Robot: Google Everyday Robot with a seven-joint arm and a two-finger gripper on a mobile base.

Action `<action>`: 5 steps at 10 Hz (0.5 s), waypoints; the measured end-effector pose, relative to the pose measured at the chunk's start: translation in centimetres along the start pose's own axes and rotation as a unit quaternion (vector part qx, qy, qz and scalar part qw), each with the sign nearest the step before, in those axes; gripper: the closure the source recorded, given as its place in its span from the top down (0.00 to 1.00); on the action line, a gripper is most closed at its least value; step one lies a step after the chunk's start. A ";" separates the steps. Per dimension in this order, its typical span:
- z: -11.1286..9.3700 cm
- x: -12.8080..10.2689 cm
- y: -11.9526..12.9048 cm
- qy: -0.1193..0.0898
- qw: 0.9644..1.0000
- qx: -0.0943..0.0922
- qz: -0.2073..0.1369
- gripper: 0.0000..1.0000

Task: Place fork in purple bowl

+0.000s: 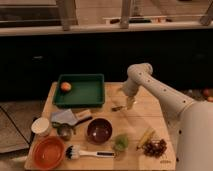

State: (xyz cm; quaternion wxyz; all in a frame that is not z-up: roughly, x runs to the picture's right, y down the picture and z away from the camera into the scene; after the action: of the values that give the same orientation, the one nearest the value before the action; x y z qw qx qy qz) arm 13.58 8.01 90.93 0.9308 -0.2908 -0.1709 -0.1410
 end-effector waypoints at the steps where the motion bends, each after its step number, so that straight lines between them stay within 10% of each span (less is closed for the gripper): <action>1: 0.8 0.6 0.2 -0.003 1.000 -0.003 0.012 0.80; 5: 2.9 2.5 1.0 -0.015 0.999 -0.004 0.052 0.80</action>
State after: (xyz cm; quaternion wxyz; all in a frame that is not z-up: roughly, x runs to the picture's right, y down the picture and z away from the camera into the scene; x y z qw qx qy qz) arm 15.45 10.11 93.69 0.9328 -0.3055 -0.1692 -0.0892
